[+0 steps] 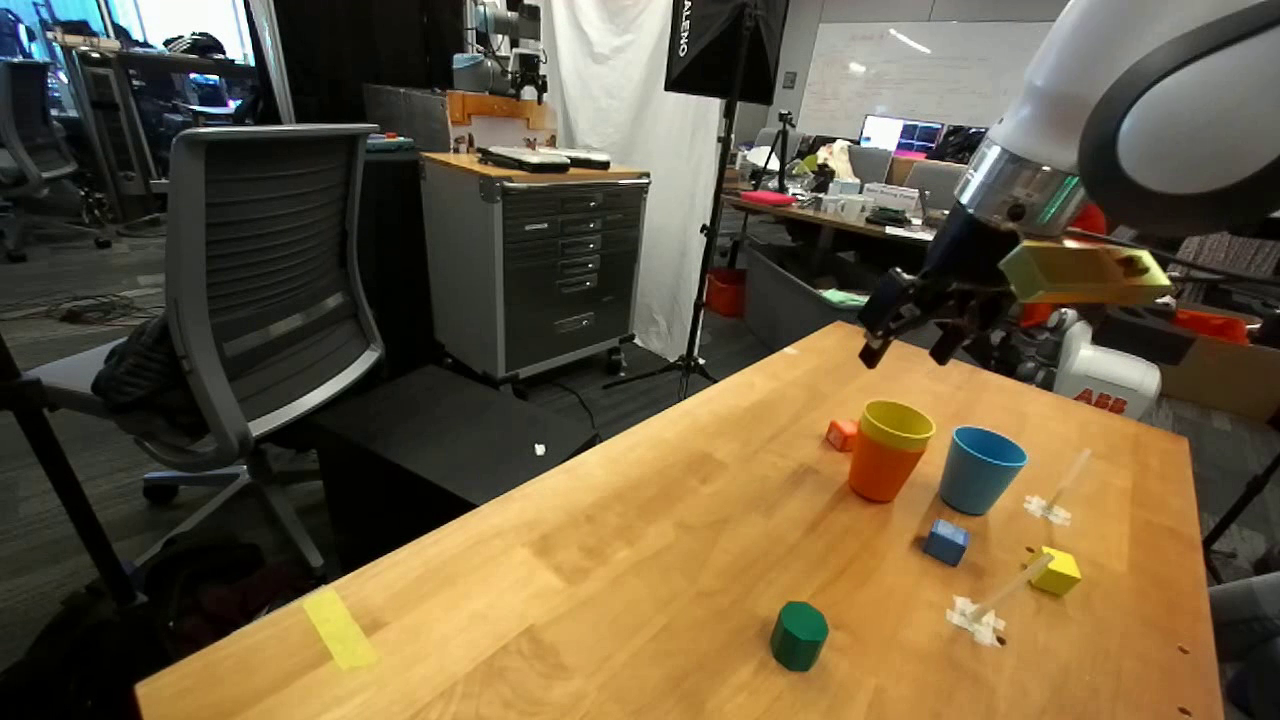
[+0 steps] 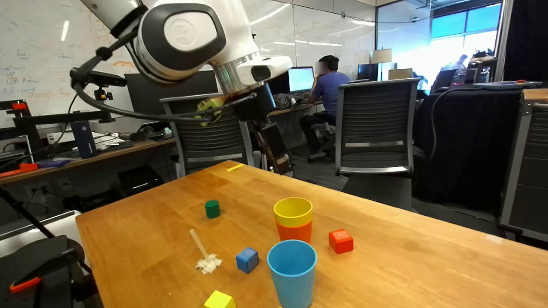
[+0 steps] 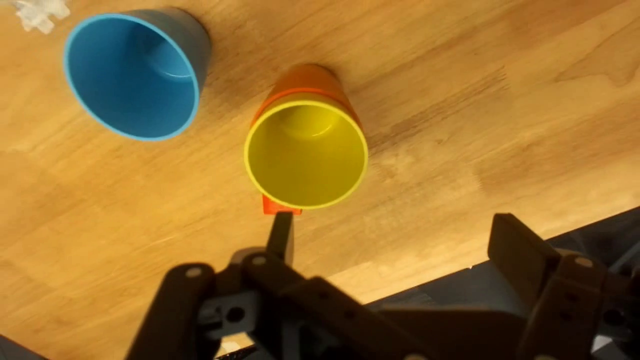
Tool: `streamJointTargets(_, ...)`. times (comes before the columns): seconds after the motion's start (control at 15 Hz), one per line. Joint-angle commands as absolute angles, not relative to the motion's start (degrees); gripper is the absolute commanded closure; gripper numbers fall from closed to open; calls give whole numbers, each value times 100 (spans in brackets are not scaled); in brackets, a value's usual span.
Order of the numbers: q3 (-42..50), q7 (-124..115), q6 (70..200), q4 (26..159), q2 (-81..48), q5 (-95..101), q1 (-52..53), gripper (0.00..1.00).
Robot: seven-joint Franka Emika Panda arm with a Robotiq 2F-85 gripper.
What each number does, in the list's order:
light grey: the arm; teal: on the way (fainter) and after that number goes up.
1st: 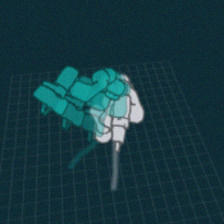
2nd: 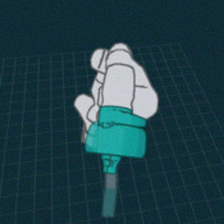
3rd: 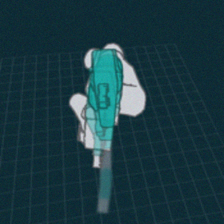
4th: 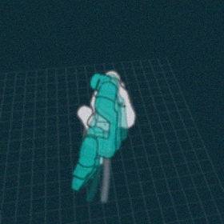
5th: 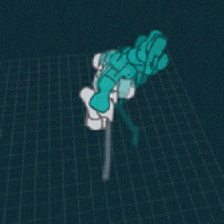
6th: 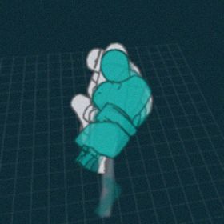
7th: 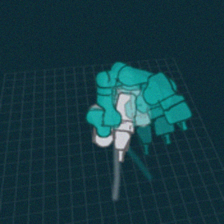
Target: Place the yellow cup inside the orange cup, place the blue cup inside the yellow cup
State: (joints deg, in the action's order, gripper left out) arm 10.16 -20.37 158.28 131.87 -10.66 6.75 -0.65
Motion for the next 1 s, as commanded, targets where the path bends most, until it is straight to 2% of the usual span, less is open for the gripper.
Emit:
streamJointTargets(0.0,1214,-2091,15470,13769,-148,1142,-169,0)
streamJointTargets(0.33,1261,-1938,14830,13974,443,1301,-729,0)
streamJointTargets(0.67,1309,-1998,14227,13879,435,1477,-1252,0)
streamJointTargets(0.93,1405,-1900,14700,13932,171,1260,-1464,0)
